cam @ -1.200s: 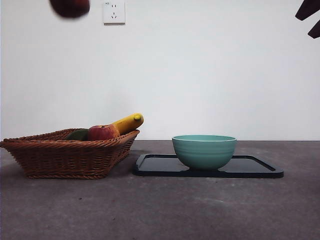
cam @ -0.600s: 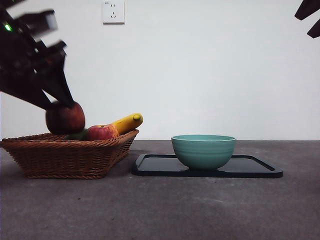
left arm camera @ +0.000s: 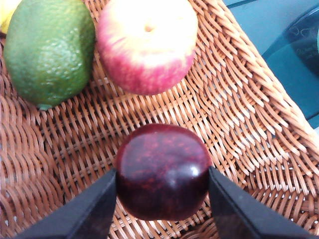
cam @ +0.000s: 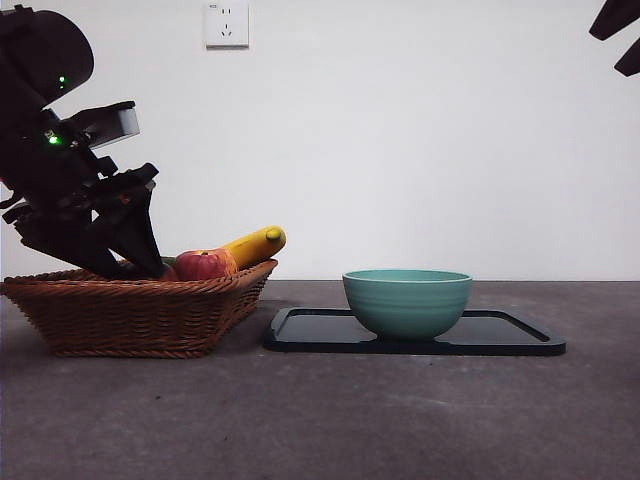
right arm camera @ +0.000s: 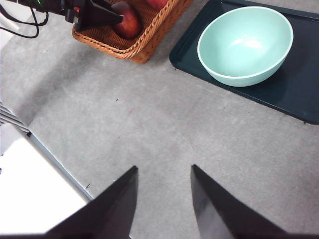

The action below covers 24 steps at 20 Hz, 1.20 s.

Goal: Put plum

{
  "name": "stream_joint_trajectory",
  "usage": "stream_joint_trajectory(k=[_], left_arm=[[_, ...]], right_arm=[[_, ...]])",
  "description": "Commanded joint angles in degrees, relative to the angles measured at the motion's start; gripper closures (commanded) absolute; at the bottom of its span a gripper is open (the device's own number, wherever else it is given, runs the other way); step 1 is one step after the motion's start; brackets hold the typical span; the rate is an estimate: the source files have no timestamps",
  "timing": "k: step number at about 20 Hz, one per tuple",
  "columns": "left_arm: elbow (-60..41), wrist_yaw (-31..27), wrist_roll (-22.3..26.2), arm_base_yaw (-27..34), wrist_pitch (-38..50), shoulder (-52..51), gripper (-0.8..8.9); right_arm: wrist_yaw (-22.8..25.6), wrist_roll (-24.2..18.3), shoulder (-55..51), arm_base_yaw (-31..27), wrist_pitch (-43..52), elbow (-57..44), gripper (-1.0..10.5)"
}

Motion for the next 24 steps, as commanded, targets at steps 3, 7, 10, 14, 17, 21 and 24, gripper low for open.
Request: stream_joint_trajectory(k=[3, 7, 10, 14, 17, 21, 24], left_arm=[[0.68, -0.07, -1.11, -0.13, -0.83, 1.03, 3.76], [1.2, -0.07, -1.9, -0.11, -0.98, -1.51, 3.76], [1.84, -0.02, -3.3, -0.17, -1.36, -5.77, 3.76], [1.84, 0.72, -4.83, -0.83, -3.3, -13.79, 3.77], [1.86, 7.8, -5.11, -1.62, -7.48, -20.31, 3.79], [1.86, 15.85, -6.34, -2.54, -15.1, -27.85, 3.8], [1.84, 20.35, -6.32, -2.99, -21.79, -32.41, 3.8]], right_arm=[[-0.09, 0.61, 0.31, 0.35, 0.5, 0.42, 7.8], [-0.09, 0.61, 0.31, 0.35, 0.5, 0.42, 7.8], [-0.09, 0.61, 0.31, 0.35, 0.5, 0.42, 7.8], [-0.09, 0.61, 0.31, 0.35, 0.52, 0.42, 7.8], [-0.09, 0.59, 0.31, 0.35, 0.55, 0.42, 7.8], [-0.07, 0.59, 0.31, 0.35, 0.55, 0.42, 7.8], [-0.09, 0.59, 0.31, 0.35, 0.52, 0.42, 7.8]])
